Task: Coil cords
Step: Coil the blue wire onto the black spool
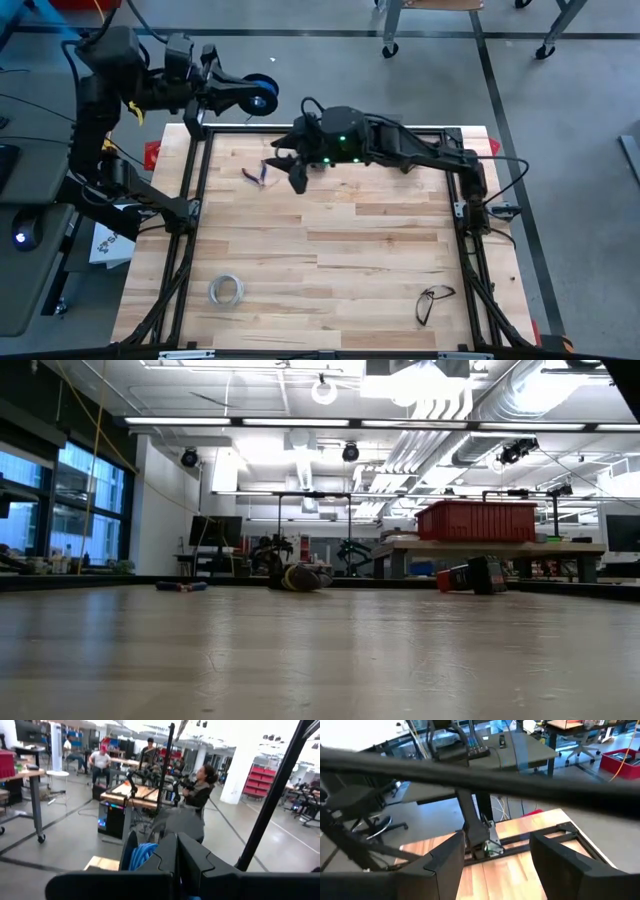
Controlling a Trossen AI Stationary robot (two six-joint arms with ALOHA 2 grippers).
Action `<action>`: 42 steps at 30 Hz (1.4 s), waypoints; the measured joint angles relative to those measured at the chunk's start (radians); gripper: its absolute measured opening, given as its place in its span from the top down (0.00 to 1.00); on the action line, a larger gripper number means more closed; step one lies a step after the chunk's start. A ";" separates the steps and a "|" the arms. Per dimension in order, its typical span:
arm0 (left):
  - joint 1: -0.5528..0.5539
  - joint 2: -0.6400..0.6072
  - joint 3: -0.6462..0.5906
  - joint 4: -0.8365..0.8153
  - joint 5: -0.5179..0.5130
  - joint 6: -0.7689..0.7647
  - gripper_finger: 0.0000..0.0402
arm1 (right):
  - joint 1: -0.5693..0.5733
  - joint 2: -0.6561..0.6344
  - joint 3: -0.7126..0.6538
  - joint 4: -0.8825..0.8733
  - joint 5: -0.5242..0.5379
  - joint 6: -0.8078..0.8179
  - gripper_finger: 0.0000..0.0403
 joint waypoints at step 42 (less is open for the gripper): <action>-0.001 0.002 0.000 0.077 0.015 -0.002 1.00 | -0.029 0.025 0.031 0.107 0.009 -0.085 0.54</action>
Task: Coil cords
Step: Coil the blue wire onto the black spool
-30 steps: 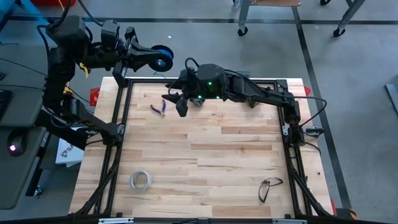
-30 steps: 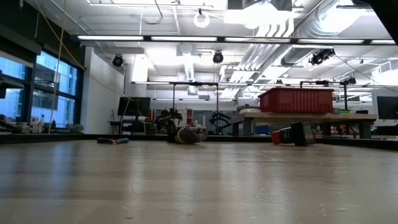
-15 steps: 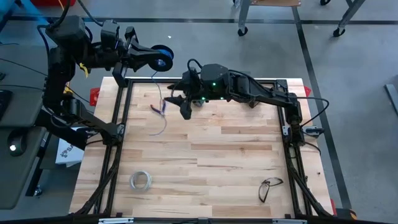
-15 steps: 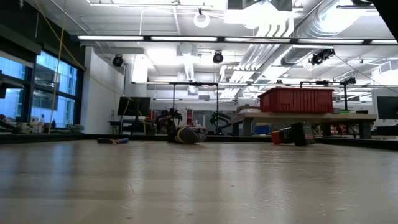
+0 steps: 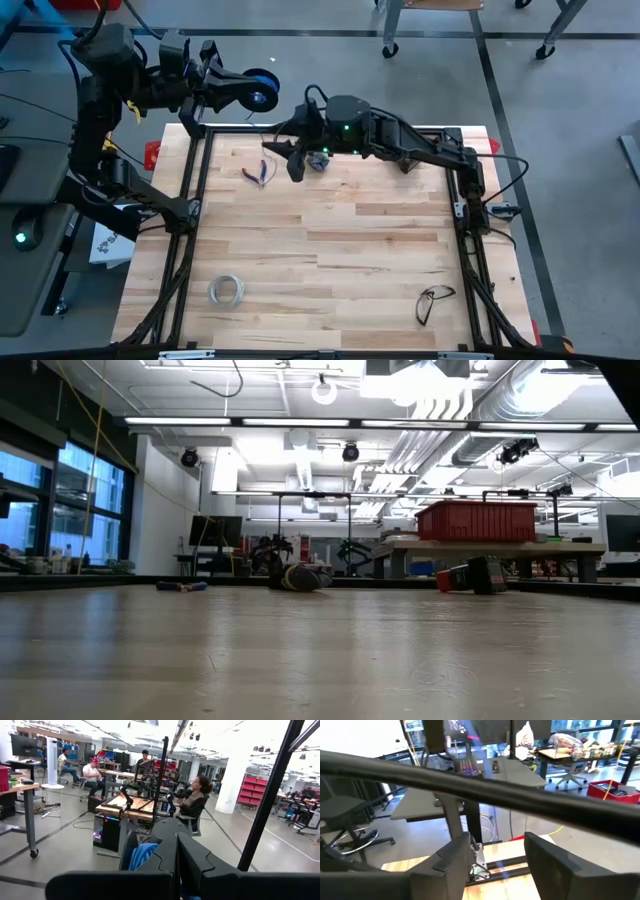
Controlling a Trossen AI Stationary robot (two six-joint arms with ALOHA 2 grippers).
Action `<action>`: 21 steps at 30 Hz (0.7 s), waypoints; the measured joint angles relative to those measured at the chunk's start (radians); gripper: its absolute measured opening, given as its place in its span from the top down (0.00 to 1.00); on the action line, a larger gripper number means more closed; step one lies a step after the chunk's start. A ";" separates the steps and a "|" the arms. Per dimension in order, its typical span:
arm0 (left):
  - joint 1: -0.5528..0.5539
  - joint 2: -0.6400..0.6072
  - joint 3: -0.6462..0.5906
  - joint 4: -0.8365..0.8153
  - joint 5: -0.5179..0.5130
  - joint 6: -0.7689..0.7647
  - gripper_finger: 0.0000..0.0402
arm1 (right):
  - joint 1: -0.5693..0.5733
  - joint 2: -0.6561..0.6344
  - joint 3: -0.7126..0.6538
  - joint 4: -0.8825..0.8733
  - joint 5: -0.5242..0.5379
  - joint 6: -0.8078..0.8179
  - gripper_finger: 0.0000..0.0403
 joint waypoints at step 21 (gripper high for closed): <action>-0.001 0.018 0.000 0.067 0.031 -0.050 1.00 | 0.001 0.000 0.000 0.051 -0.124 0.025 0.58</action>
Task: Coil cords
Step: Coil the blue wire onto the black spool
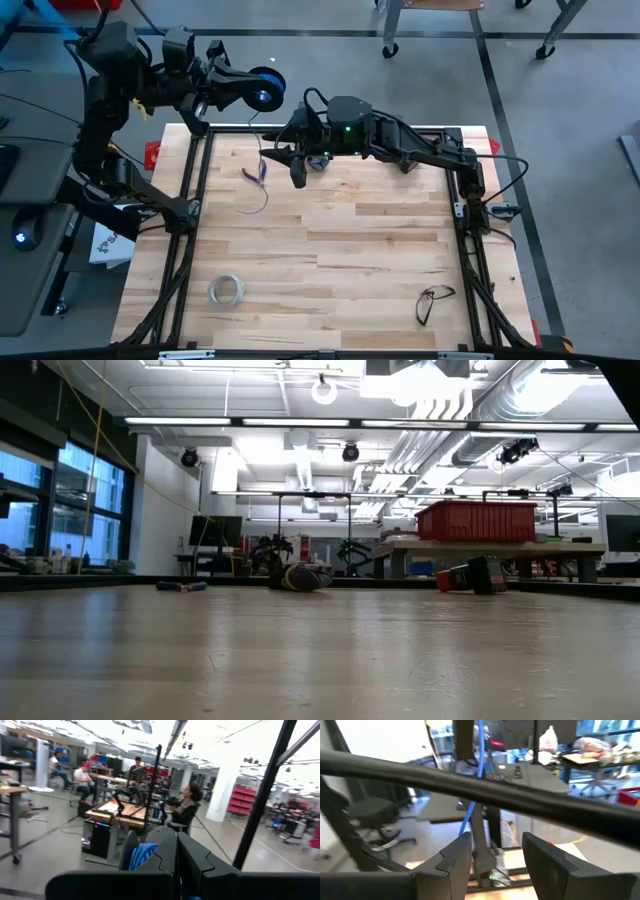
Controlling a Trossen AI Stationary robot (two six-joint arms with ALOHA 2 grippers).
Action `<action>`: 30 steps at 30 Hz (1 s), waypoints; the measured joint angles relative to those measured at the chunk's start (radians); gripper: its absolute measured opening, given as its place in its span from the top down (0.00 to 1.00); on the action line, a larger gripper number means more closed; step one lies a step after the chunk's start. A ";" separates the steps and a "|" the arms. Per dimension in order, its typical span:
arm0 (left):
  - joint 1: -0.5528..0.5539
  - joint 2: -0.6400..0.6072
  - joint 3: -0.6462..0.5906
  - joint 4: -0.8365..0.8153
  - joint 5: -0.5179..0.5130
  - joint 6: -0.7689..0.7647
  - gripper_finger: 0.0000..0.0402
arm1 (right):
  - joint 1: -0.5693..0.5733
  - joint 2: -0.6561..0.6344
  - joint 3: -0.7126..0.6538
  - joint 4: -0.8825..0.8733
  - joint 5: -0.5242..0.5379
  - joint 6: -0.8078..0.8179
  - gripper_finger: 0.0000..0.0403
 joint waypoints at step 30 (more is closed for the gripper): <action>-0.028 0.036 0.000 0.066 0.051 0.014 1.00 | -0.013 -0.053 0.000 -0.111 -0.016 -0.017 0.58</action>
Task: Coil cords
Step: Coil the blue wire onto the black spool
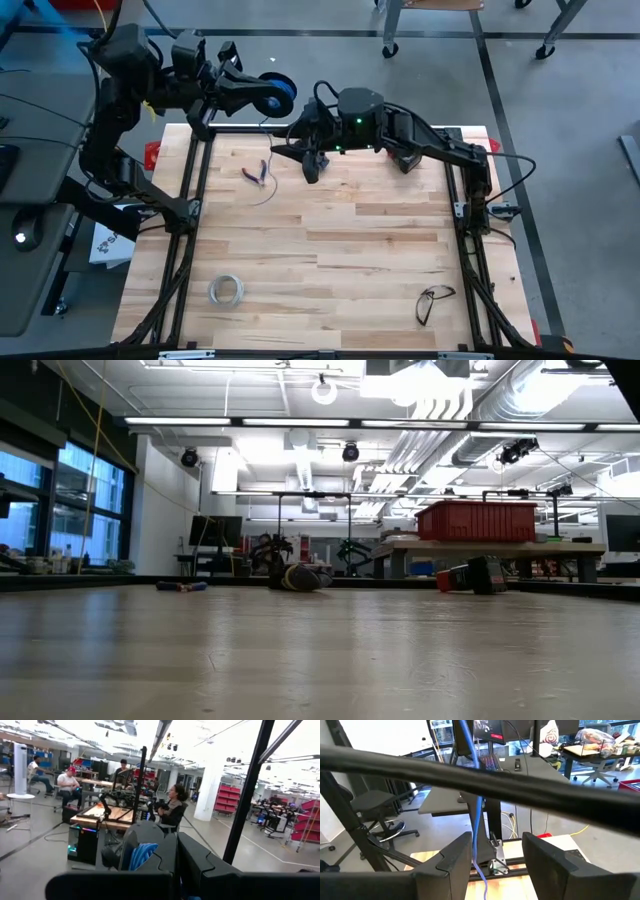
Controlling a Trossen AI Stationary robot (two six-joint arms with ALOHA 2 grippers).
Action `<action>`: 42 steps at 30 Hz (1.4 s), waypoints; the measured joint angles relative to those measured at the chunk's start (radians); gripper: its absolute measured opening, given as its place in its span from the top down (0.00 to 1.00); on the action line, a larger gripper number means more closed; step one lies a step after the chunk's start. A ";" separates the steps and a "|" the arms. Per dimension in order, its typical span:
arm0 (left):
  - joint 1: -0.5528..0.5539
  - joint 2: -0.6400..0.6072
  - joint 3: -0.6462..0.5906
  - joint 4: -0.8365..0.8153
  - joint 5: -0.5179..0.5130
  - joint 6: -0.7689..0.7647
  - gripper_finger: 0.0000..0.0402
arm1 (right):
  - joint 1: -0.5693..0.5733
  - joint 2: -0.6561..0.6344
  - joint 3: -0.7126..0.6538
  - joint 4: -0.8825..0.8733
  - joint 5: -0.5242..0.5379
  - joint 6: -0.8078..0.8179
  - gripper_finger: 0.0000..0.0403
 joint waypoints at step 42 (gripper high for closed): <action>-0.080 0.052 0.000 0.073 0.069 -0.414 1.00 | 0.079 0.019 0.000 0.231 0.035 -0.126 1.00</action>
